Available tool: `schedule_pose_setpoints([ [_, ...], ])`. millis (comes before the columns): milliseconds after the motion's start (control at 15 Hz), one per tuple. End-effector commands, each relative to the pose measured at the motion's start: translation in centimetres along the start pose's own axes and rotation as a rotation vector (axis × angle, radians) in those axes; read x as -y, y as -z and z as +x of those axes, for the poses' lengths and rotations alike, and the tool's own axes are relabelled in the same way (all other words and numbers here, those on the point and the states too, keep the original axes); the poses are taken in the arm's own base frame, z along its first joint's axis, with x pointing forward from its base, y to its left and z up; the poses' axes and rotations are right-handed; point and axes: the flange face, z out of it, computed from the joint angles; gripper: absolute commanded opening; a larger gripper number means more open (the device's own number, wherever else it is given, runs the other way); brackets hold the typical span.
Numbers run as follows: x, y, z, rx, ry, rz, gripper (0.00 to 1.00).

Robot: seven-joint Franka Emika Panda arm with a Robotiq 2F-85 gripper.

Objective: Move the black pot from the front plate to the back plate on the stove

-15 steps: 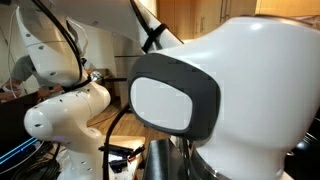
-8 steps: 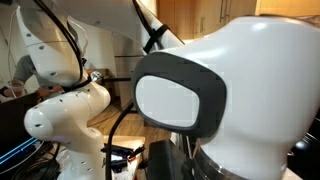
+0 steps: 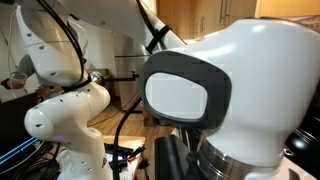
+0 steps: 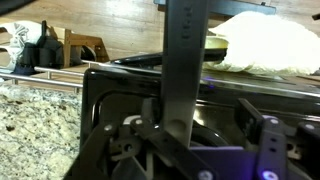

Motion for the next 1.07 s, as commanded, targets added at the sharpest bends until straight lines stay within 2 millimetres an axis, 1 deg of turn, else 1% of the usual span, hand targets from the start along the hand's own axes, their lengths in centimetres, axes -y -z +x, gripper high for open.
schedule_pose_setpoints([
  [0,0.0,0.1,0.0,0.001,0.0,0.0,0.85],
  [200,0.0,0.1,0.0,0.001,0.0,0.0,0.85],
  [267,0.0,0.1,0.0,0.001,0.0,0.0,0.96],
  [333,-0.2,0.4,0.1,0.002,-0.007,-0.011,0.96],
  [400,-0.3,1.0,0.2,-0.003,-0.011,-0.021,1.0],
  [800,-0.6,5.2,1.9,-0.044,-0.018,-0.117,1.0],
  [867,-0.1,5.8,2.3,-0.06,0.002,-0.117,1.0],
  [1000,1.8,6.6,3.0,-0.11,0.057,-0.11,1.0],
])
